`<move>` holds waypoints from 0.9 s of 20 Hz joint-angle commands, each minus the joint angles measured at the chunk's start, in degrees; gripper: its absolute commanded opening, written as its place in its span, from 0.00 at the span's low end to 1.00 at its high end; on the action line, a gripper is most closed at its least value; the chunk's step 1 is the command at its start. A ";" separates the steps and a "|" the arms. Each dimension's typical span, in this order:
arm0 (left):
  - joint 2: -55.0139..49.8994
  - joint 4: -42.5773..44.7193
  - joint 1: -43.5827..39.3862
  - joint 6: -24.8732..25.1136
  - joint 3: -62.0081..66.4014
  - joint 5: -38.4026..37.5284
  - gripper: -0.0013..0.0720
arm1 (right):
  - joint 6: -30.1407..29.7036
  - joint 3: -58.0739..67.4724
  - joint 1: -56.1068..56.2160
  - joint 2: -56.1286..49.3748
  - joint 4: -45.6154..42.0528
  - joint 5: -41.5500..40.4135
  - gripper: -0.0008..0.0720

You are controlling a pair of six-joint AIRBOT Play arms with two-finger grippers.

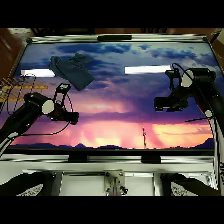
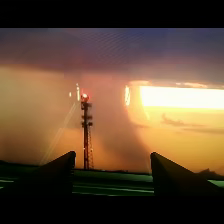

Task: Fold the shirts.

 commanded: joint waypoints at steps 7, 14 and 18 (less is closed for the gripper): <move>0.04 0.02 0.02 0.02 -0.02 0.00 1.00 | 0.02 0.07 0.07 -0.04 0.00 0.02 0.81; 0.04 0.02 0.02 0.02 -0.02 0.00 1.00 | 0.02 0.07 0.07 -0.04 0.02 0.02 0.81; 0.04 -2.01 -0.09 -3.82 -0.02 0.04 1.00 | 0.02 0.07 -0.04 -0.04 -0.22 -9.31 0.81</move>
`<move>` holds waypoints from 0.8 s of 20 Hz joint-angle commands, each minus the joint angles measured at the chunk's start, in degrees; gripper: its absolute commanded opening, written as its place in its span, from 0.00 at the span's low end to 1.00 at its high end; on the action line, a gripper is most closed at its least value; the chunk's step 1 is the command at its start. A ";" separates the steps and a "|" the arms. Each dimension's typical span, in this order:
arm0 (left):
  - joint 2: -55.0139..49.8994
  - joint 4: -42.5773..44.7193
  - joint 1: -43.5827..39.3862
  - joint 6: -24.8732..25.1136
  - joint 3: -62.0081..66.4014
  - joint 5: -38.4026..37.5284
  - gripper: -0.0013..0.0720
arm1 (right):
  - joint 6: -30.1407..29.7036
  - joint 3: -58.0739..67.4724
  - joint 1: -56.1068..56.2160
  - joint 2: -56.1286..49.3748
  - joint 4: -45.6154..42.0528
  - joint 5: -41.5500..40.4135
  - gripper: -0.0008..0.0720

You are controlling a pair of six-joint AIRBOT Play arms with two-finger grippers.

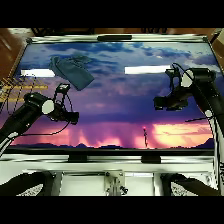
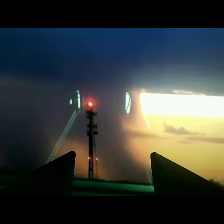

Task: Fold the shirts.

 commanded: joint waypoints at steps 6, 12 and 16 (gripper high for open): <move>0.04 -1.46 -0.11 -2.21 0.13 5.66 0.99 | 0.22 0.07 0.02 -0.04 2.67 -10.47 0.81; -14.32 1.92 9.90 -2.73 22.05 12.35 1.00 | 0.22 0.07 0.02 -0.04 5.29 -11.85 0.81; -34.80 -2.21 17.38 -2.71 46.36 10.45 1.00 | 0.22 0.07 0.02 -0.04 7.87 -11.80 0.81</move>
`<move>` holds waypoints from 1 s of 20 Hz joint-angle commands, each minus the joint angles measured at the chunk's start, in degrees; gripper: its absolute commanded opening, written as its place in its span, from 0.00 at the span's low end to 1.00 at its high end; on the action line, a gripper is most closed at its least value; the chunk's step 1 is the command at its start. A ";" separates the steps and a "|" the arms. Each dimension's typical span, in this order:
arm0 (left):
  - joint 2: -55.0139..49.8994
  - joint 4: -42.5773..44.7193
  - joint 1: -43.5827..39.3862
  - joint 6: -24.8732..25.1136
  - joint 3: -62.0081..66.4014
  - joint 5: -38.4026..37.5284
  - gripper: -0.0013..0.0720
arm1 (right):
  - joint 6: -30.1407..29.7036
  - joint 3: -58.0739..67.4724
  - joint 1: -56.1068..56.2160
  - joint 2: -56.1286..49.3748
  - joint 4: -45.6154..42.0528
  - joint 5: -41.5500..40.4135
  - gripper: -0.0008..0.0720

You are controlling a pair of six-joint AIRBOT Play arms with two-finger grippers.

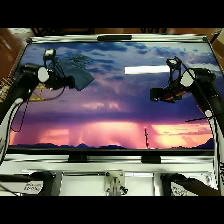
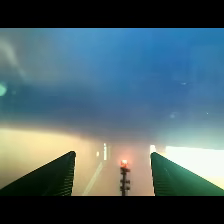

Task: Fold the shirts.

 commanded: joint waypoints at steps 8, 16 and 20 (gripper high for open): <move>-29.79 -16.13 7.23 -0.22 24.00 0.48 1.00 | -0.02 0.07 0.02 -0.04 2.43 -0.17 0.81; -31.34 -18.62 5.90 -1.92 24.02 3.87 0.11 | 0.35 0.07 0.02 -0.04 3.08 0.35 0.80; -24.57 -28.87 6.64 5.77 30.14 4.09 0.06 | 0.55 0.33 0.00 -0.02 9.20 1.88 0.81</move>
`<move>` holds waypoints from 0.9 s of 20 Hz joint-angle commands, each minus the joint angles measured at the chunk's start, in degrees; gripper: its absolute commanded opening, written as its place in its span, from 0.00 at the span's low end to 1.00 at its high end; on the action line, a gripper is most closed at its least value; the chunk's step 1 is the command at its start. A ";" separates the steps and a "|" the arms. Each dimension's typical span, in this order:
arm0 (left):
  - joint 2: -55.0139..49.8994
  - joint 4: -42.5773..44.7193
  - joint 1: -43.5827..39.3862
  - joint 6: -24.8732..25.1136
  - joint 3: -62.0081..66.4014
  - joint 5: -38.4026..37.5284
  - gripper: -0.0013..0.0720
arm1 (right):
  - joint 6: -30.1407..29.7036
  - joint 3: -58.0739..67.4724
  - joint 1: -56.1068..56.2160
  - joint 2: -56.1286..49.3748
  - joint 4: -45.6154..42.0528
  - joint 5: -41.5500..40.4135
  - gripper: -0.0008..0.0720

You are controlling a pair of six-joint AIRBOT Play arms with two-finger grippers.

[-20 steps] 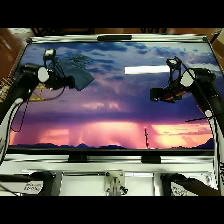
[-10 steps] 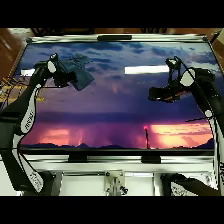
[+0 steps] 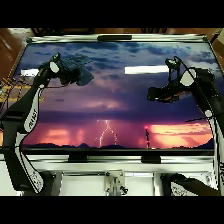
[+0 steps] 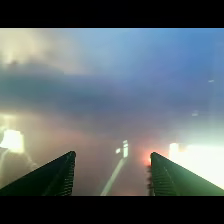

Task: Fold the shirts.

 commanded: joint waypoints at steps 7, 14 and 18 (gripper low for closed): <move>41.79 -9.22 -11.41 18.71 -1.62 1.79 0.06 | -0.74 7.08 -2.84 12.61 -1.33 6.01 0.81; 53.05 10.03 -34.71 3.48 -21.79 -9.92 0.06 | 0.76 10.60 -8.59 31.47 -2.99 9.62 0.81; 51.41 10.95 -43.89 -5.51 -40.35 -0.83 0.06 | 0.24 10.56 -8.59 33.73 -4.04 20.81 0.81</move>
